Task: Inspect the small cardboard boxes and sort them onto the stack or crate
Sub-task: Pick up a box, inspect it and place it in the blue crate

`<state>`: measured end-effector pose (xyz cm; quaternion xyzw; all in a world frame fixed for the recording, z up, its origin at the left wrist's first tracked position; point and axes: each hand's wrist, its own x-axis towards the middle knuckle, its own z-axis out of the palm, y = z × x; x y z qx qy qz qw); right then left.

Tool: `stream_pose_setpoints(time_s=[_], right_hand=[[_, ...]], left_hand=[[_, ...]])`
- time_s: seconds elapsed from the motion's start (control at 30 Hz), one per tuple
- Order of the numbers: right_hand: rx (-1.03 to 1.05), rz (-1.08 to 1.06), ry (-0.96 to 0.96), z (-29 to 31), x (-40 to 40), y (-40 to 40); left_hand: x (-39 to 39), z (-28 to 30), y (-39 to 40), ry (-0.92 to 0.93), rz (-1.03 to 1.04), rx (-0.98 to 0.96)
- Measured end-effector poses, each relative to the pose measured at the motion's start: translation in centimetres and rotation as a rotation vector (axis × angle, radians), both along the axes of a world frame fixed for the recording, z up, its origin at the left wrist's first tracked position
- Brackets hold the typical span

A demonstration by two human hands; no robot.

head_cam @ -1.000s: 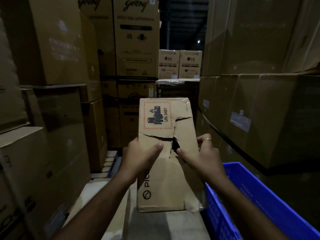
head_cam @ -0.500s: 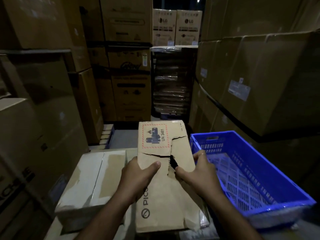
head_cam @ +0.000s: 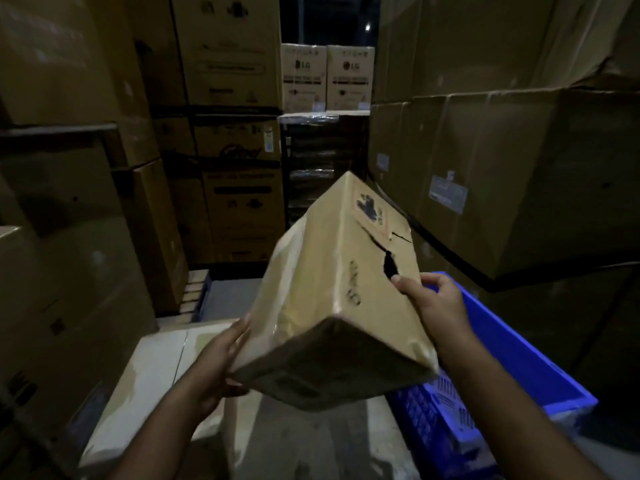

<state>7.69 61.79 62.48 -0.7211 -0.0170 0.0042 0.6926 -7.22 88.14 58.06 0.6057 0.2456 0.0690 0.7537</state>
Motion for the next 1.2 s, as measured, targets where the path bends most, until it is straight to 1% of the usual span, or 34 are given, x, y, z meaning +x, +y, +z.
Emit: stream_pose_setpoints(time_s=[0.07, 0.1, 0.13, 0.2, 0.23, 0.3, 0.4, 0.43, 0.53, 0.67, 0.73, 0.8, 0.9, 0.97, 1.1, 1.2], right_hand=[[0.124, 0.076, 0.103, 0.8, 0.7, -1.1], [0.168, 0.108, 0.131, 1.0, 0.9, -1.7], [0.197, 0.129, 0.139, 1.2, 0.8, -2.2], [0.267, 0.133, 0.106, 2.0, 0.4, -3.2], [0.325, 0.174, 0.098, 2.3, -0.1, -3.5], [0.448, 0.342, 0.109, 2.7, -1.5, -5.0], [0.433, 0.523, 0.109, 2.7, -2.5, -6.8], [0.388, 0.532, 0.119, 2.4, -2.3, -7.2], [0.288, 0.453, 0.130, 1.8, -1.5, -7.8], [0.245, 0.362, 0.079, 2.0, -1.0, -8.7], [0.246, 0.285, 0.047, 2.3, -0.4, -9.7], [0.283, 0.188, 0.026, 3.1, 0.1, -11.1], [0.334, 0.053, -0.014, 5.0, 1.2, -14.4], [0.312, -0.042, -0.018, 6.0, 2.5, -17.1], [0.205, -0.232, 0.005, 6.0, 6.3, -22.2], [0.149, -0.335, 0.084, 4.1, 8.8, -24.9]], left_hand=[[0.0, 0.4, 0.0, -0.158, -0.067, -0.317], [0.2, 0.9, -0.2, -0.254, -0.077, -0.408], [0.4, 1.4, -0.4, -0.335, -0.084, -0.417], [1.1, 2.6, -1.2, -0.483, -0.085, -0.280], [1.5, 3.2, -1.6, -0.537, -0.084, -0.216], [2.2, 4.2, -2.0, -0.580, -0.098, -0.090], [3.3, 5.3, -3.3, -0.565, -0.066, 0.158], [3.7, 5.5, -3.7, -0.570, -0.056, 0.217], [5.1, 5.9, -4.9, -0.587, -0.037, 0.300], [6.5, 6.4, -6.2, -0.573, -0.056, 0.312], [7.4, 6.8, -7.1, -0.565, -0.078, 0.305], [8.8, 7.6, -8.5, -0.545, -0.117, 0.344], [11.8, 8.5, -12.0, -0.520, -0.204, 0.362], [14.0, 8.9, -14.8, -0.500, -0.237, 0.354], [18.4, 8.8, -19.7, -0.443, -0.282, 0.338], [21.5, 6.6, -22.7, -0.369, -0.288, 0.334]])
